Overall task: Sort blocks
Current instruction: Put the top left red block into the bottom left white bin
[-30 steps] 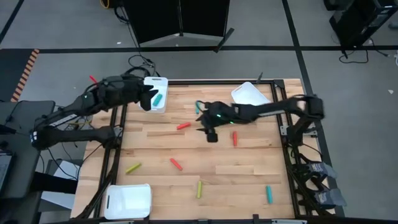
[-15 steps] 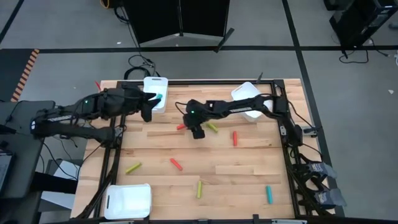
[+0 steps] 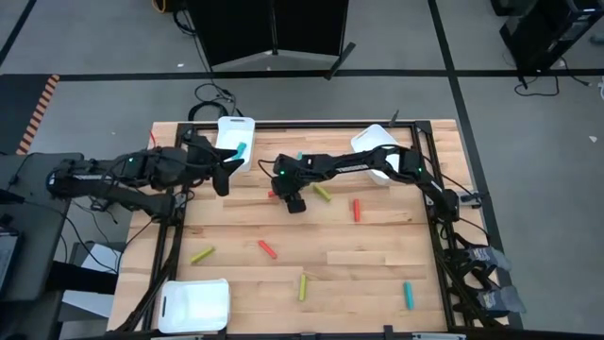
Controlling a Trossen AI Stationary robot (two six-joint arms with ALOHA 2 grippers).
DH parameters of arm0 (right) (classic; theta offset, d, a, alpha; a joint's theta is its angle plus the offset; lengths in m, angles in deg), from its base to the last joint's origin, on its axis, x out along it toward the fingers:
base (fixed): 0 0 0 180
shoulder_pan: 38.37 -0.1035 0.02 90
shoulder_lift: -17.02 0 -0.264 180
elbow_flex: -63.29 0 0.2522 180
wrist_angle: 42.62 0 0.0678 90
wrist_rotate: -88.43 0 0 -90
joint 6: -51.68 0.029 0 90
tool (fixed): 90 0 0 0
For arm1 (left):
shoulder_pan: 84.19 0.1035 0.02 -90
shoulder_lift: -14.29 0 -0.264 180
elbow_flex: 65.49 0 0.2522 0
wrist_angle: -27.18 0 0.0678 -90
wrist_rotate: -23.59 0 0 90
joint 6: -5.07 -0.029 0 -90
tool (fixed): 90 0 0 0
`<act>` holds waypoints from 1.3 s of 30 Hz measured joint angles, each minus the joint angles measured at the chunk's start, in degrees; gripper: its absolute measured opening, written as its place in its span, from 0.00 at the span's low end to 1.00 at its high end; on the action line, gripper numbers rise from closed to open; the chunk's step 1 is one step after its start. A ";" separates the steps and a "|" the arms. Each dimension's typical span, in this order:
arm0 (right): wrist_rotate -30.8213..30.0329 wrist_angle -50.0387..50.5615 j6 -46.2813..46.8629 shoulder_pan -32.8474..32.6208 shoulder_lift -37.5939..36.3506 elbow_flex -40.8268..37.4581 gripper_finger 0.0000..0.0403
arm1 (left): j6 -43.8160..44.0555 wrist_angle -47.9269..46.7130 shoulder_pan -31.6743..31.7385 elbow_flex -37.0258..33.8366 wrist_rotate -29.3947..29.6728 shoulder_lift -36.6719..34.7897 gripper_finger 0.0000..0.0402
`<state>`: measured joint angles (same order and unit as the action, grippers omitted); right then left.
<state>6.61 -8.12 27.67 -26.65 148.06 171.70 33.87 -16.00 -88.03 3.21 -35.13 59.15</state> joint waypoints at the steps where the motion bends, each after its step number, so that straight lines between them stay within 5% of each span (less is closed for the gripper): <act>1: -0.03 0.04 0.03 -0.03 -0.03 0.00 0.40 | 0.02 -0.01 -0.49 0.00 0.55 0.00 0.49; 7: -0.18 0.05 0.90 -0.19 -0.22 -0.04 0.17 | 0.97 -0.01 -2.50 0.00 1.86 0.00 0.49; 14: 1.94 -4.14 1.61 -4.50 -1.86 -0.20 0.17 | 3.02 -0.11 -4.04 0.00 1.90 0.02 0.49; 27: 4.61 -34.69 10.28 -23.01 -3.78 -0.15 0.17 | 7.94 -3.51 -4.17 -0.04 2.14 0.13 0.49; 39: 3.68 -52.62 19.22 -25.62 -3.69 -0.15 0.17 | 9.33 -1.86 -4.17 -0.04 2.17 0.13 0.49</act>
<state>10.29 -60.74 46.89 -52.27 144.37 171.55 43.20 -17.86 -92.20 3.17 -32.96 59.28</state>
